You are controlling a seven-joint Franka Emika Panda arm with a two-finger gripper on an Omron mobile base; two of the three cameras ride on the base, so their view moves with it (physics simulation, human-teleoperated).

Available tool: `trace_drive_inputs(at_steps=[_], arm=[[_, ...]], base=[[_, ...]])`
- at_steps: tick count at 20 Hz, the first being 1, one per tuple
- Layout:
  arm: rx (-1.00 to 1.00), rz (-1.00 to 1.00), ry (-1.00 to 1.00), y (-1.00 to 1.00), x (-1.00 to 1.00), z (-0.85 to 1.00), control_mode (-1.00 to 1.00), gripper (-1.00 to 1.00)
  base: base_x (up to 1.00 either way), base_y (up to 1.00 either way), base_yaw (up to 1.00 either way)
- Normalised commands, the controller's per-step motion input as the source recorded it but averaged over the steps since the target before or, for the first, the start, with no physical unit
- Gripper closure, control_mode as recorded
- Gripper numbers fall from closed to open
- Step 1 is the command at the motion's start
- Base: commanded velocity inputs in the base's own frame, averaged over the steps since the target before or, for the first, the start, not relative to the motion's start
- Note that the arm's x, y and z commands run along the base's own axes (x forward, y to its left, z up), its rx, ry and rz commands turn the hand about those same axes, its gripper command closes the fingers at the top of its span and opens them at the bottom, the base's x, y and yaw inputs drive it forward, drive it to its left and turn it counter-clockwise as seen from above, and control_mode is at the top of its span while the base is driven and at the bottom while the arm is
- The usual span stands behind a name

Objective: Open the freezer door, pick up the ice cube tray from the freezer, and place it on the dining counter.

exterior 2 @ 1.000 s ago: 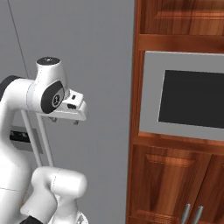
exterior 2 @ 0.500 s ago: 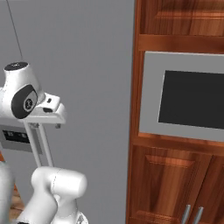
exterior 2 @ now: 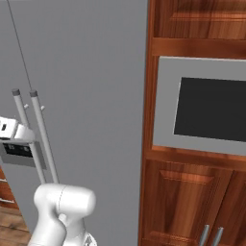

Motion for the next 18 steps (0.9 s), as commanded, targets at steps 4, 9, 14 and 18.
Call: trace_drive_inputs(at_steps=[4,9,14,18], arm=[[0.01,-0.13,-0.42,1.0,0.04,-0.06,-1.0,-1.0],[0.0,-0.02,-0.29,0.41,0.12,-0.25,-1.0,-1.0],[0.01,0.0,-0.27,0.01,0.21,-0.42,-1.0,-1.0],[0.0,0.0,-0.25,0.01,0.31,-0.44,-1.0,-1.0]], base=[[0.0,0.0,0.0],[0.0,0.0,0.0],[0.0,0.0,0.0],[0.0,0.0,0.0]])
